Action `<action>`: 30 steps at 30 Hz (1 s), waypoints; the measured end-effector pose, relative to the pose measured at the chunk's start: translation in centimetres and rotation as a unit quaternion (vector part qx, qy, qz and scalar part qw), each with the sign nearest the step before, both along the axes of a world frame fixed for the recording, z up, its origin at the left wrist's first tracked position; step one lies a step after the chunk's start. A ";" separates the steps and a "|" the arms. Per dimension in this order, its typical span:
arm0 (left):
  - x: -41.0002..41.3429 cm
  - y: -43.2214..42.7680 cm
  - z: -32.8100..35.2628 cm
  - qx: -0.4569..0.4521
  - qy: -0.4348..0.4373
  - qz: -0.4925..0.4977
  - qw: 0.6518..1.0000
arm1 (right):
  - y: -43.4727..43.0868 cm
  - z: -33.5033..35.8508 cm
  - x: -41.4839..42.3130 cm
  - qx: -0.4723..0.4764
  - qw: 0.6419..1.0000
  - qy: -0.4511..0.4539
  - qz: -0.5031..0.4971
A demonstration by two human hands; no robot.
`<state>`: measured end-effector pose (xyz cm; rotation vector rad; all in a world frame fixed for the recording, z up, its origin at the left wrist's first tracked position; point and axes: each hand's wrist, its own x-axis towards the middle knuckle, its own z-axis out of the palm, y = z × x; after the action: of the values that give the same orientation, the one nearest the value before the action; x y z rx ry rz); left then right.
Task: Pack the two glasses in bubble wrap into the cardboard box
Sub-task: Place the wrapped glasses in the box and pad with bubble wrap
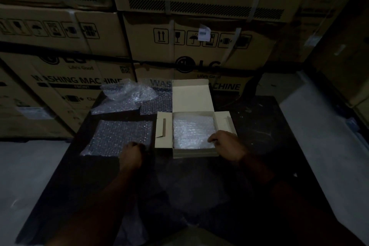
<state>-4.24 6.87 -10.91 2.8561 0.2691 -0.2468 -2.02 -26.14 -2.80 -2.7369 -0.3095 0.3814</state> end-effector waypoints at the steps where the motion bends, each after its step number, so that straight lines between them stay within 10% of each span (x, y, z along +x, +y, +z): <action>1: 0.0 -0.1 0.0 -0.015 -0.005 0.028 0.999 | -0.2 0.0 0.0 0.002 1.000 0.003 -0.004; 6: 0.7 -0.3 2.0 -0.169 -0.107 0.159 0.967 | -0.3 -0.1 0.0 0.056 0.997 0.015 -0.049; 11: 2.9 -0.5 7.1 -0.427 -0.209 0.170 0.863 | 1.0 0.0 0.6 0.180 0.978 0.036 -0.096; 18: 3.3 -3.0 14.5 -0.728 -0.034 0.059 0.682 | 4.4 3.4 2.6 0.421 0.895 0.100 -0.107; 30: 5.1 -4.2 15.6 -0.762 -0.082 0.101 0.634 | 5.2 4.7 3.4 0.538 0.814 0.213 -0.058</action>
<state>0.90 2.66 4.65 1.0988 0.1732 -0.0644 1.40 -20.91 1.92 -1.4923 -0.1499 0.5494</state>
